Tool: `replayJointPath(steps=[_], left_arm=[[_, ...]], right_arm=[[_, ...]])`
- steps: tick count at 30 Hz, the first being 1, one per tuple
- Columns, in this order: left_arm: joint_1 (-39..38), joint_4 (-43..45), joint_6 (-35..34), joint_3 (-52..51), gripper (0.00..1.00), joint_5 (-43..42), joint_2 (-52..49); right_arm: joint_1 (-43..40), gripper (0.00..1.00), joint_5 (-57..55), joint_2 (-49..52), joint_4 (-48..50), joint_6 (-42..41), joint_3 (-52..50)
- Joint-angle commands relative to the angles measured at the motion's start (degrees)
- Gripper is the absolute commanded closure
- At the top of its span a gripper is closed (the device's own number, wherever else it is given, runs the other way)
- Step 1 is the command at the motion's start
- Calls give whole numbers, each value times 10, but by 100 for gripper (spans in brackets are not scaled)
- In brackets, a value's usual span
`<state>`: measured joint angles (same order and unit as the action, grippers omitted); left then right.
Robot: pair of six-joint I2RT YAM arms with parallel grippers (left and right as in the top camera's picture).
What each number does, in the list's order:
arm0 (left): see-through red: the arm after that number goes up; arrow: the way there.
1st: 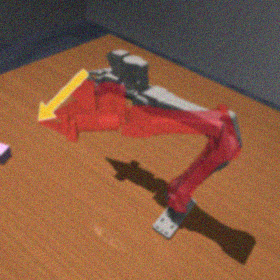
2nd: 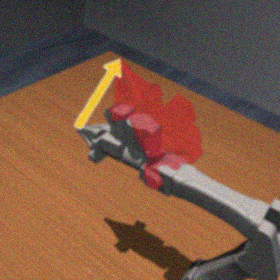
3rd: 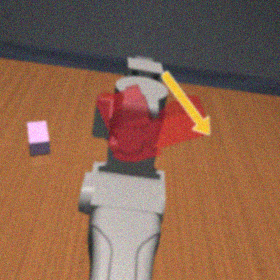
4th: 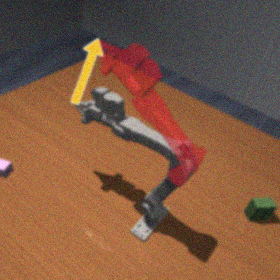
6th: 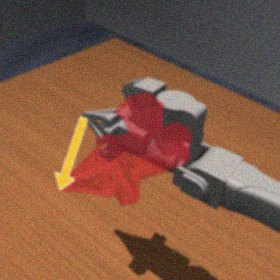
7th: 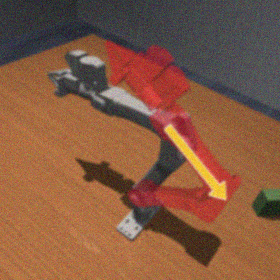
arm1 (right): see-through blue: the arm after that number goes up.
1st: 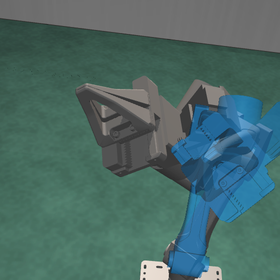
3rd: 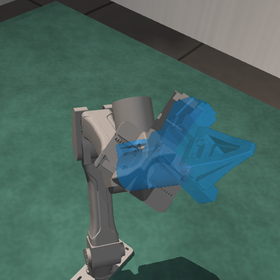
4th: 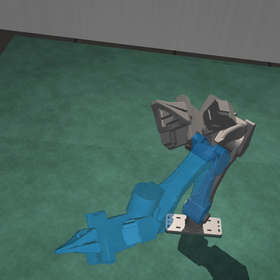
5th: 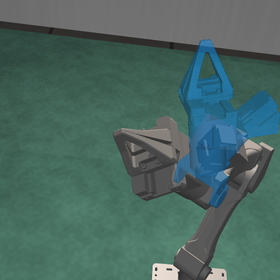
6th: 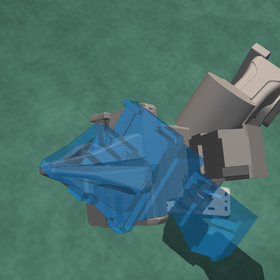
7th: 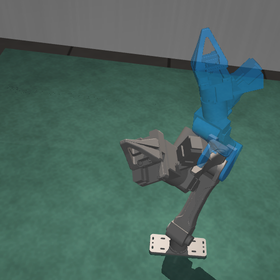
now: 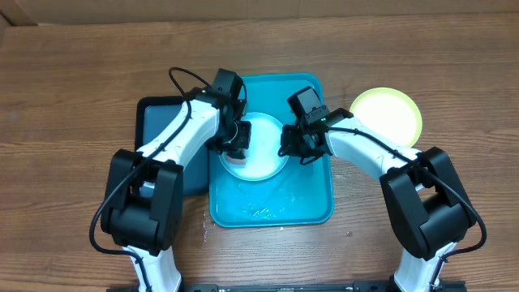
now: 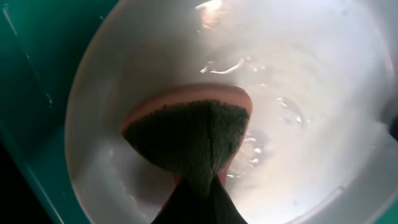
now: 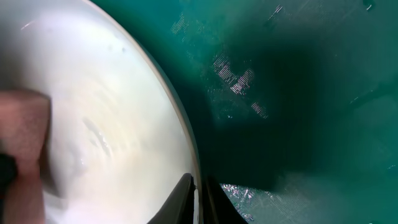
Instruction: Clean dirty plates on tray and stack at the side
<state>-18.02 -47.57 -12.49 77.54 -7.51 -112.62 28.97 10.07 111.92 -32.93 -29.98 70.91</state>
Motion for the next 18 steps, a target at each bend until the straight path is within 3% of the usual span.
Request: replayJointPath(steps=[1, 14, 18], left_arm=[[4, 18, -29, -26, 96, 31, -13], [3, 55, -30, -37, 92, -128, -30], [4, 63, -28, -37, 96, -165, -40]], right_arm=[[3, 91, 0, -4, 3, 2, -4], [3, 91, 0, -4, 5, 2, -4], [3, 91, 1, -4, 5, 2, -4]])
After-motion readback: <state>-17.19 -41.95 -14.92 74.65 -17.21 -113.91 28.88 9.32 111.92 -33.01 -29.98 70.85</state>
